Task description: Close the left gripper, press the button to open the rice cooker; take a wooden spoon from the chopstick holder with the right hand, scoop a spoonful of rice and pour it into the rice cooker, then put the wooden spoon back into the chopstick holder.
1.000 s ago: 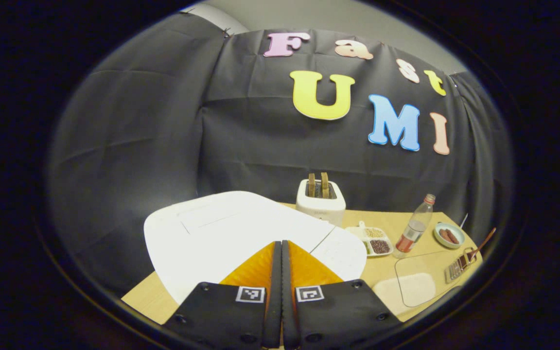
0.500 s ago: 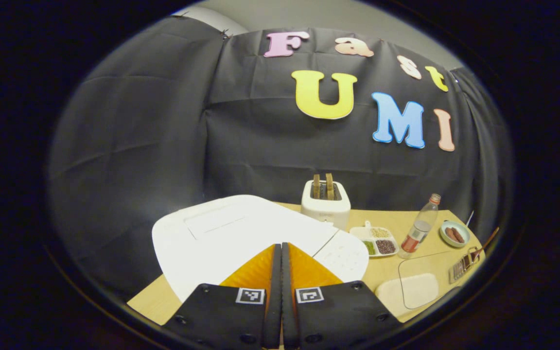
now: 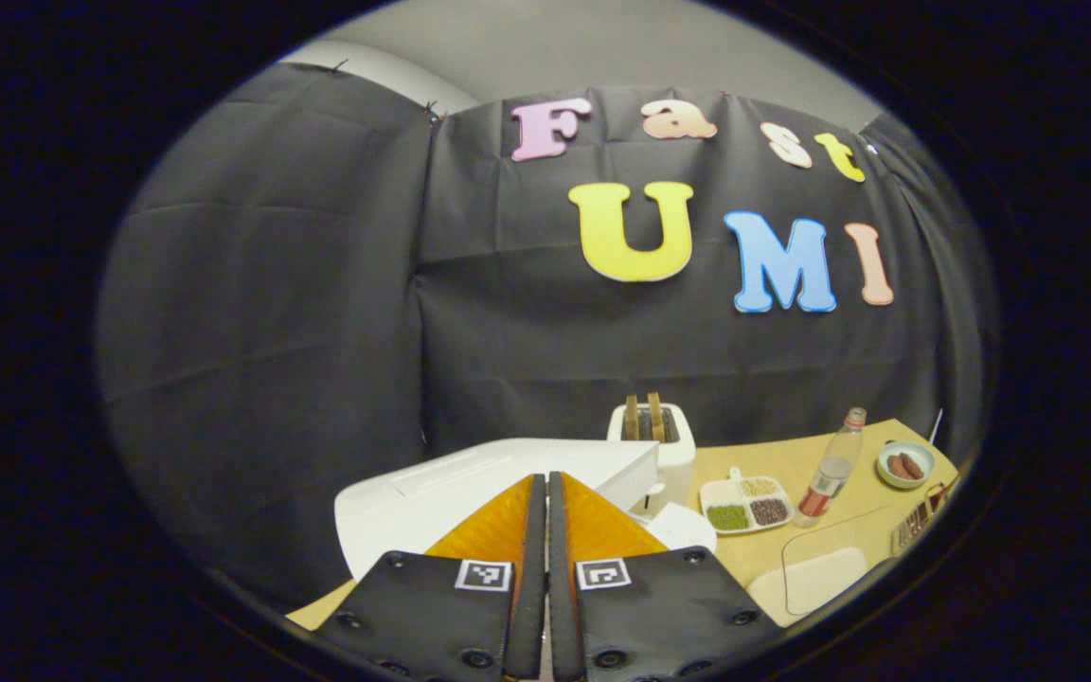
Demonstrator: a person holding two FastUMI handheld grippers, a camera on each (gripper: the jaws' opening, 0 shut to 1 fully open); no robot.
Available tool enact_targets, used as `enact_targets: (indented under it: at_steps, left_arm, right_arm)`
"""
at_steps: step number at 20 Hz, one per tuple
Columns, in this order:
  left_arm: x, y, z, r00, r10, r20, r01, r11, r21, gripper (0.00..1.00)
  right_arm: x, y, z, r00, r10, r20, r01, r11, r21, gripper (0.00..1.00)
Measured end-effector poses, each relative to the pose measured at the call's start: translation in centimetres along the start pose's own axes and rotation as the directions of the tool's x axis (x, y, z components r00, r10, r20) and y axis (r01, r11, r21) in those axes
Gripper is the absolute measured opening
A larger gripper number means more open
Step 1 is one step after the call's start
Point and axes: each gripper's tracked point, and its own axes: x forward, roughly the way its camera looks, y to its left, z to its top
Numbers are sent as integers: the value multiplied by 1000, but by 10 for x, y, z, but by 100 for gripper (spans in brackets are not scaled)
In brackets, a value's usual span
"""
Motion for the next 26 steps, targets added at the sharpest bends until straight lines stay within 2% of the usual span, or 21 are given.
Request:
enact_targets:
  at_steps: [2, 3, 6, 10, 14, 20, 26]
  left_arm:
    - [-20, -9, 31, 997, -15, 72, 15, 1000, -11, 12]
    - [-29, -13, 44, 995, -20, 100, 21, 1000, -5, 23]
    - [-53, -32, 67, 988, -36, 153, 37, 999, -6, 98]
    - [-96, -65, 99, 973, -81, 215, 96, 994, -58, 99]
    - [-129, -84, 119, 958, -105, 266, 120, 992, -41, 99]
    - [-158, -86, 123, 955, -103, 279, 99, 995, 28, 99]
    - [-163, -85, 104, 973, -57, 224, 52, 998, 26, 98]
  right_arm:
    - [5, -1, -4, 1000, 12, -1, -12, 1000, 23, 96]
    - [9, -1, -7, 1000, 18, -2, -18, 999, 42, 96]
    - [25, -7, -21, 1000, 23, -5, -23, 996, 90, 96]
    - [51, -14, -50, 998, 39, -39, -34, 991, 128, 96]
    - [77, -21, -79, 996, 61, -67, -48, 983, 175, 96]
    - [111, -28, -136, 981, 67, -180, -22, 970, 241, 98]
    - [129, -14, -186, 945, 139, -297, -39, 947, 319, 98]
